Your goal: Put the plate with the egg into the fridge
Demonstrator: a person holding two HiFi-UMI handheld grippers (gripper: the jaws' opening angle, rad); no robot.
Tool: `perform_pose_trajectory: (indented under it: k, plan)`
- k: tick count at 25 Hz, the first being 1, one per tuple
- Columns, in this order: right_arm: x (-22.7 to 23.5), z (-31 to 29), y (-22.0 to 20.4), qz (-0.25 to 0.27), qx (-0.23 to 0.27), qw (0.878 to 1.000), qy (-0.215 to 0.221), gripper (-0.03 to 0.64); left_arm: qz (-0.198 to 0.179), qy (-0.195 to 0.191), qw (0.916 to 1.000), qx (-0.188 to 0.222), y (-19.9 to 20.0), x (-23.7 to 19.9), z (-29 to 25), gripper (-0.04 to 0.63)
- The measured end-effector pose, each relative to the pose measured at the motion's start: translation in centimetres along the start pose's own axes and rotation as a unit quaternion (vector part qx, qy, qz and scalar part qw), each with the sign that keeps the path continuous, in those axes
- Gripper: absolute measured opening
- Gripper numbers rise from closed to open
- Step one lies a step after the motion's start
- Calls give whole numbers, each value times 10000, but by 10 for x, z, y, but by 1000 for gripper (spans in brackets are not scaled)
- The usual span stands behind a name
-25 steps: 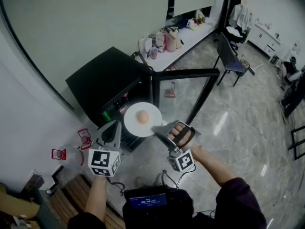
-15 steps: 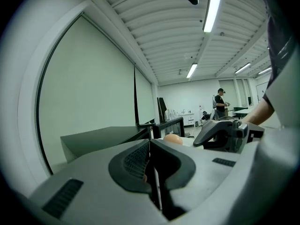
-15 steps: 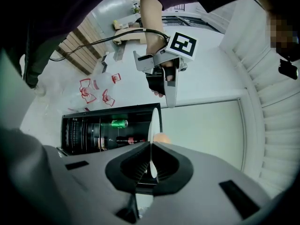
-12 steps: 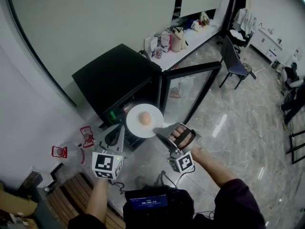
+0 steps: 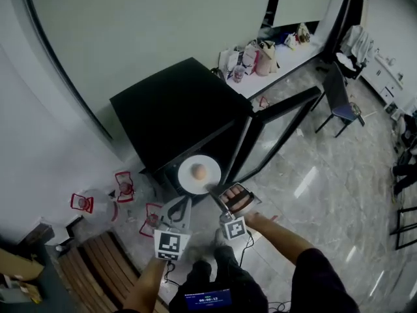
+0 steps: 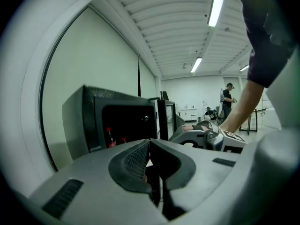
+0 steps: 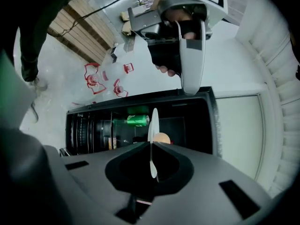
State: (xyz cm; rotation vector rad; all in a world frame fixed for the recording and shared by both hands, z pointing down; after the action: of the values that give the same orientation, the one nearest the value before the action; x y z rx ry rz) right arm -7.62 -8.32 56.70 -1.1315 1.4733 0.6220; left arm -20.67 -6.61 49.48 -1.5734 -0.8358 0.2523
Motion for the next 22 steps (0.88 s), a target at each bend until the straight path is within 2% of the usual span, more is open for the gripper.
perform_pose_trajectory:
  k: [4,9,18,22]
  plan:
    - [-34,-46,-18,273,195,9991,277,21,125,304,9991,-274,-47,13,-36,9]
    - [-58,-98,-44,341,349,9979,426,21,394,680,9952,-588,-94,15,-78,9]
    - [-86,-157,-71,908,751,9916,538,23,257,1133,9910,-662,-138,9,-122,9]
    - [-93,-168,-74,937,842,9908,502,23,180,1320,9887,-684,-153,6,-133,9]
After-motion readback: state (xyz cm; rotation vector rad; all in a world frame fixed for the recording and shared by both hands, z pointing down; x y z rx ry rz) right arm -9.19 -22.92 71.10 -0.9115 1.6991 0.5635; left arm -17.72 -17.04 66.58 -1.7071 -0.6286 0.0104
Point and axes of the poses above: the fingertips, and each gripper's own axes: z backward along the fingers, x to its right, y out of its top, the point moved 7 cm from there along z, backward along the fingers, and after that the axes turned 11 degrees about -z, right-handed, at the moved point
